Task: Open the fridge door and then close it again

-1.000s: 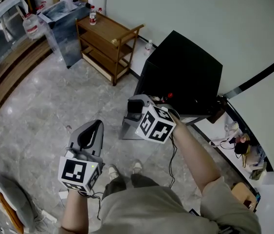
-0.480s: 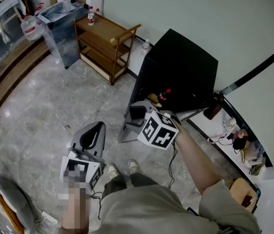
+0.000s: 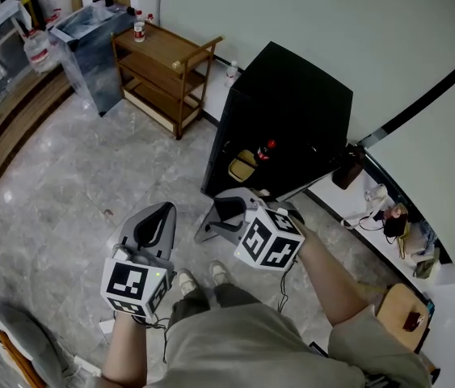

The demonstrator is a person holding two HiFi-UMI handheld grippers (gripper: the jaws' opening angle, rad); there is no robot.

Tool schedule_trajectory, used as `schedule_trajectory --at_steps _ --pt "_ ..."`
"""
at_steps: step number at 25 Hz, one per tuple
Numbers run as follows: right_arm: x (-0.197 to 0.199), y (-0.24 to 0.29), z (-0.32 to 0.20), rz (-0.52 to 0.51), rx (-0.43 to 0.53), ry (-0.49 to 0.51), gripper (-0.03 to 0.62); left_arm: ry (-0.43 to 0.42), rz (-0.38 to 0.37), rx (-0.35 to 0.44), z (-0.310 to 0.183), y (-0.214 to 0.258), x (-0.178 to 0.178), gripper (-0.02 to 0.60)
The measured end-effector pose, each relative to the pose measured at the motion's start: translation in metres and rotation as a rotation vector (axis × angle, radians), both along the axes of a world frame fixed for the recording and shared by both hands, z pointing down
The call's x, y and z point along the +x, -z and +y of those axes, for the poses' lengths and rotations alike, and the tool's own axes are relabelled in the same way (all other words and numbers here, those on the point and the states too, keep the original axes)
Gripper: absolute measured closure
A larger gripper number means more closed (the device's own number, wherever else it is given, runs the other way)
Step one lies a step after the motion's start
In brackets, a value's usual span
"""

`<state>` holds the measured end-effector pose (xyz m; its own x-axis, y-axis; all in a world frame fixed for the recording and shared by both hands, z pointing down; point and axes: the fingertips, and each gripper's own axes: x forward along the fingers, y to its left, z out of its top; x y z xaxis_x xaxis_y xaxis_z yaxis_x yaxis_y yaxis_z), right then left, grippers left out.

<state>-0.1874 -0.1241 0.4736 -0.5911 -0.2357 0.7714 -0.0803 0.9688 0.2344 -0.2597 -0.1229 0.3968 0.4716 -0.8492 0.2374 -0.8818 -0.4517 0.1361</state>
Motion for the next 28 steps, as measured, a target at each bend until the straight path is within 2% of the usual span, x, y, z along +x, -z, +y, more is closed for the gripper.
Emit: schedule_trajectory --at_steps 8,15,28 --pt "0.017 0.002 0.033 -0.033 -0.03 0.026 0.407 -0.09 0.001 -0.024 -0.004 -0.009 0.033 0.574" --pt "0.033 0.004 0.059 -0.078 -0.031 0.042 0.407 -0.201 -0.01 -0.047 -0.004 -0.017 0.071 0.574" --pt "0.059 0.004 0.086 -0.116 -0.038 0.02 0.405 -0.345 -0.026 -0.063 0.008 -0.026 0.115 0.574"
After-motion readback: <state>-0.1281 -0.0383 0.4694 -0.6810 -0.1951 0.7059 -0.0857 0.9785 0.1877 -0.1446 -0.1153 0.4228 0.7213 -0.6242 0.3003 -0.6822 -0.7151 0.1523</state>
